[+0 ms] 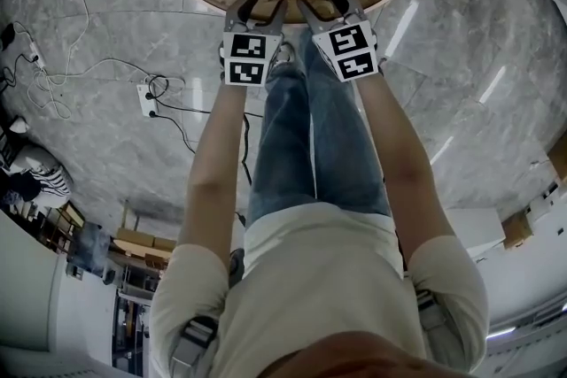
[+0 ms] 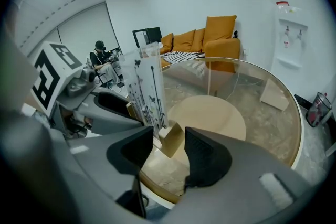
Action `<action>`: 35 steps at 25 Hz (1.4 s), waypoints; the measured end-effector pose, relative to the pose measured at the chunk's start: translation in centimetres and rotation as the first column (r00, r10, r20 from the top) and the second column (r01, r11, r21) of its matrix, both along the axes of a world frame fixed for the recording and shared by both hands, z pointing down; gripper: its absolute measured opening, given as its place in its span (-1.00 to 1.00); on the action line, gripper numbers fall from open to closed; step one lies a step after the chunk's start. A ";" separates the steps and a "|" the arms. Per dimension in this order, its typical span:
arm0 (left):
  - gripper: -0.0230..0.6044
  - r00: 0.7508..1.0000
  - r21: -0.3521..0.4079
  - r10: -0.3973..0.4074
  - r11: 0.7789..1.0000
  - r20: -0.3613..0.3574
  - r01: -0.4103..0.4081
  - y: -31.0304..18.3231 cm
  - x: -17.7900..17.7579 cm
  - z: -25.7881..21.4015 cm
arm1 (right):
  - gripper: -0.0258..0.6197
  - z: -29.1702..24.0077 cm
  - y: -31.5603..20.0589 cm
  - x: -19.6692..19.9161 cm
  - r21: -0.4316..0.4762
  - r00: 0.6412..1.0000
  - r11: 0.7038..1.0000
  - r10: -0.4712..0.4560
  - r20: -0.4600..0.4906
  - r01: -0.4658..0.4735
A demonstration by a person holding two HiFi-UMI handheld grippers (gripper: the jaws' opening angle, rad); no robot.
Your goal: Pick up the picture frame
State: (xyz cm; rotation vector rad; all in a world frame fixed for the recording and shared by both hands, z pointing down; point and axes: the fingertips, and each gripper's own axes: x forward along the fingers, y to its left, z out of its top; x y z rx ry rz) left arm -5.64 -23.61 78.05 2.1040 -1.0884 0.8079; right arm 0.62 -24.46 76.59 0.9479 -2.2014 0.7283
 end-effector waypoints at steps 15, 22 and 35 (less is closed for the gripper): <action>-0.33 1.000 0.007 -0.023 1.000 0.003 0.023 0.2 -0.3 -0.9 | -0.38 -0.8 0.4 -0.9 0.011 0.999 1.000 0.029 -0.019 -0.028; -0.33 0.999 0.035 -0.033 0.999 -0.022 0.034 1.0 0.0 -4.8 | -0.39 -4.7 1.3 -0.5 0.048 0.999 0.998 0.049 -0.009 -0.049; -0.34 0.996 0.128 -0.057 0.990 -0.065 0.065 3.0 0.5 -15.2 | -0.39 -15.0 3.6 -0.2 0.161 0.998 0.985 0.069 0.003 -0.069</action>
